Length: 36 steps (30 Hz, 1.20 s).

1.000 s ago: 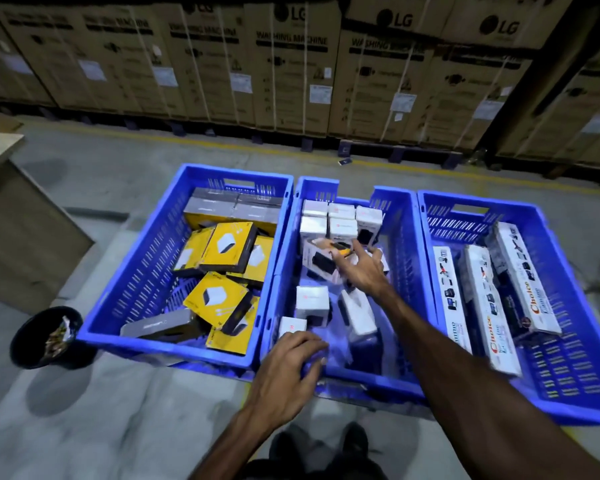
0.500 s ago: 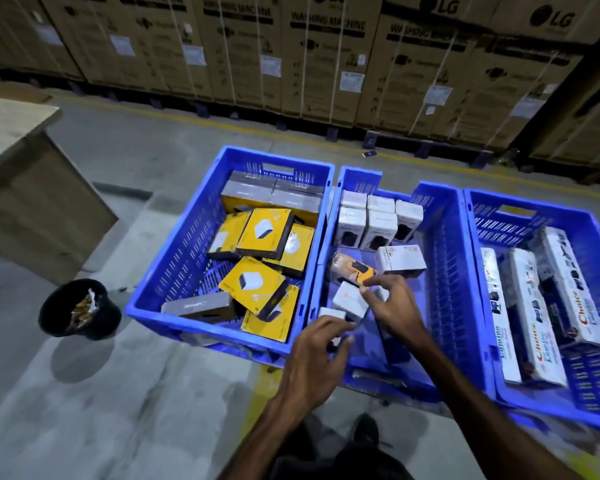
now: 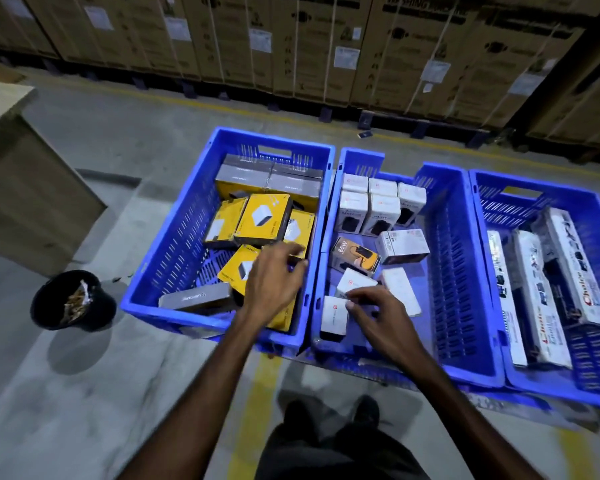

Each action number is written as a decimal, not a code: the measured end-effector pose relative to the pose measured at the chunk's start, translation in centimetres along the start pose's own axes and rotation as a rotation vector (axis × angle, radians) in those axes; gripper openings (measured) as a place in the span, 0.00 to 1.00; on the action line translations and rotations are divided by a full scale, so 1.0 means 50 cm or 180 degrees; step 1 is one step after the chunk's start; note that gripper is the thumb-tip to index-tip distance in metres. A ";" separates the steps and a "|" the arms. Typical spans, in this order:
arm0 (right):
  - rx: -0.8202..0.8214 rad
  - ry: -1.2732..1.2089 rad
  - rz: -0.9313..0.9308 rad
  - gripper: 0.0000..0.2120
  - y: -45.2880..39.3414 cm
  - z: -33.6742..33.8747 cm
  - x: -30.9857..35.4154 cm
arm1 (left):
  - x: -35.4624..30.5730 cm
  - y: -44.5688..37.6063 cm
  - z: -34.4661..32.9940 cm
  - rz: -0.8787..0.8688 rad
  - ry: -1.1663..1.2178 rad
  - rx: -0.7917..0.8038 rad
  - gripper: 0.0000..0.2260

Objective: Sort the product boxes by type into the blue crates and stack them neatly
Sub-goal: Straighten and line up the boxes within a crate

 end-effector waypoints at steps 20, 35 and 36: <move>0.0300 0.0794 0.0709 0.10 -0.080 -0.103 0.092 | 0.251 -0.189 0.066 0.1249 0.0462 -0.0520 0.24; -0.0089 0.1081 0.0877 0.08 -0.120 -0.112 0.080 | 0.239 -0.010 0.138 0.1708 -0.0663 -0.0566 0.19; -0.0125 0.1099 0.0902 0.08 -0.127 -0.110 0.081 | 0.242 -0.008 0.133 0.1799 -0.0763 -0.0384 0.19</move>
Point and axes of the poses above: each hand's wrist, its own y-axis away from the middle knuckle, its own z-axis out of the back of the hand, x = y × z, the point moved 6 cm from there along -y, towards the middle knuckle, and after that the axes turned 4 degrees about -y, right-handed, at the moved point
